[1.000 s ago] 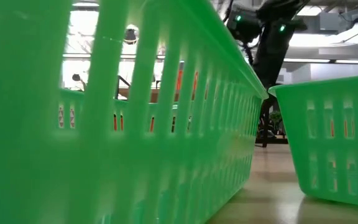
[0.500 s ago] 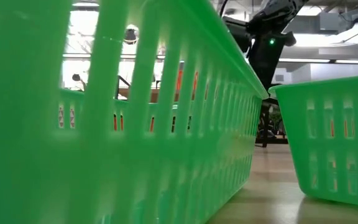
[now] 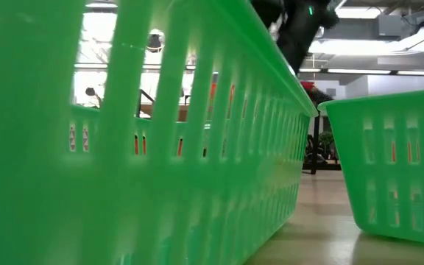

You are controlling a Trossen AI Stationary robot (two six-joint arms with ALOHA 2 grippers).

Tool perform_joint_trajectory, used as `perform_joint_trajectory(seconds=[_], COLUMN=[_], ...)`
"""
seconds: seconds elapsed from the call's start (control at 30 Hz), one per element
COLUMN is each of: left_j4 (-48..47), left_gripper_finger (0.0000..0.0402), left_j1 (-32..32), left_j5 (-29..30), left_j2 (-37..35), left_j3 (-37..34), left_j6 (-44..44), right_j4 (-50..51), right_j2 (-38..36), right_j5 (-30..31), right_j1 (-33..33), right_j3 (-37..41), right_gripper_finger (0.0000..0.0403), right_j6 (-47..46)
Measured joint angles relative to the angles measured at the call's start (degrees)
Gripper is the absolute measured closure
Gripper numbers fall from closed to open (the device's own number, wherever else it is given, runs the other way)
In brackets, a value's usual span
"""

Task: Stack baskets on shelf by color
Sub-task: Put the top center green bin on the shelf

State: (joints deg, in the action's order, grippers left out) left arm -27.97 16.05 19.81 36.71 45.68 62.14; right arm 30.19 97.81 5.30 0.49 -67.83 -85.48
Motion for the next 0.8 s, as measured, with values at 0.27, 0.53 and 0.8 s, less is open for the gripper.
perform_joint_trajectory(seconds=[0.27, 0.53, 0.8], left_j4=[0.0, 0.0, 0.0], left_gripper_finger=[0.0244, 0.0244, 0.0244], left_j1=[0.0, 0.0, 0.0], left_j5=[-1.0, -1.0, -1.0], left_j2=[0.0, 0.0, 0.0], left_j3=[0.0, 0.0, 0.0], left_j6=[1.2, 1.7, 1.7], right_j4=[2.4, 6.2, 7.6], right_j2=[-0.1, 0.0, 9.6], right_j5=[-0.7, 4.5, 0.8], right_j1=[4.5, -4.3, -13.7], right_j3=[-19.1, -30.1, -41.7], right_gripper_finger=[0.0396, 0.0398, 0.0399], right_j6=[11.4, 21.4, 27.2])
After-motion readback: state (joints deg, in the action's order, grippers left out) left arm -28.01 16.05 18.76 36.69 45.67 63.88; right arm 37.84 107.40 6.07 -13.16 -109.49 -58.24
